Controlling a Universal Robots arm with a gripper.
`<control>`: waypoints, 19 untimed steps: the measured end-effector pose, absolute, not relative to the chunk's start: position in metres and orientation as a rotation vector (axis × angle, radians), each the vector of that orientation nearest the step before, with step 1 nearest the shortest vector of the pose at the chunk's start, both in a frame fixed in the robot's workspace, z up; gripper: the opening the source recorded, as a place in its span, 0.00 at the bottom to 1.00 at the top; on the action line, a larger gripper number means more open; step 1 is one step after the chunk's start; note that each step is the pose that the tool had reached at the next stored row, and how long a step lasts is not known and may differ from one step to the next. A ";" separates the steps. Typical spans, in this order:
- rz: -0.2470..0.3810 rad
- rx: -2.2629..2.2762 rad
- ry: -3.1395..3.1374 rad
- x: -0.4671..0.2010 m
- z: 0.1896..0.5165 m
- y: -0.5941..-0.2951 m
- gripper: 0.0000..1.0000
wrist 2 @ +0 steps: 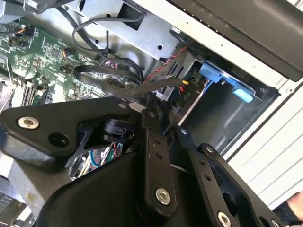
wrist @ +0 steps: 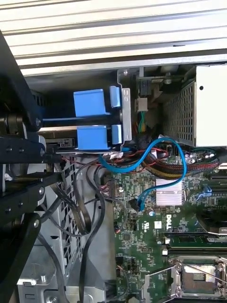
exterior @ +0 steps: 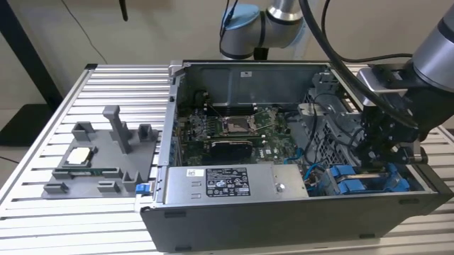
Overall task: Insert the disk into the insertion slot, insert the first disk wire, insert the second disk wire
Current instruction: 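Insert the second disk wire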
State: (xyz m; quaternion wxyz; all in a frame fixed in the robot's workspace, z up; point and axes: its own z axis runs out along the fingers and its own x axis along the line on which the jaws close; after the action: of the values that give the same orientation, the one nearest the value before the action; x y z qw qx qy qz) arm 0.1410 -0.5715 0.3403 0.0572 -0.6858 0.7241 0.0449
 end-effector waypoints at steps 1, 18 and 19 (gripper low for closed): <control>0.136 -2.080 2.196 0.141 0.340 -0.572 0.23; 0.138 -2.080 2.196 0.143 0.359 -0.574 0.23; 0.138 -2.080 2.197 0.143 0.364 -0.574 0.23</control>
State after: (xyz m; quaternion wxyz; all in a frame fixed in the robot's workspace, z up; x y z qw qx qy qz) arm 0.1427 -0.5741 0.3639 0.0566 -0.6858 0.7242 0.0454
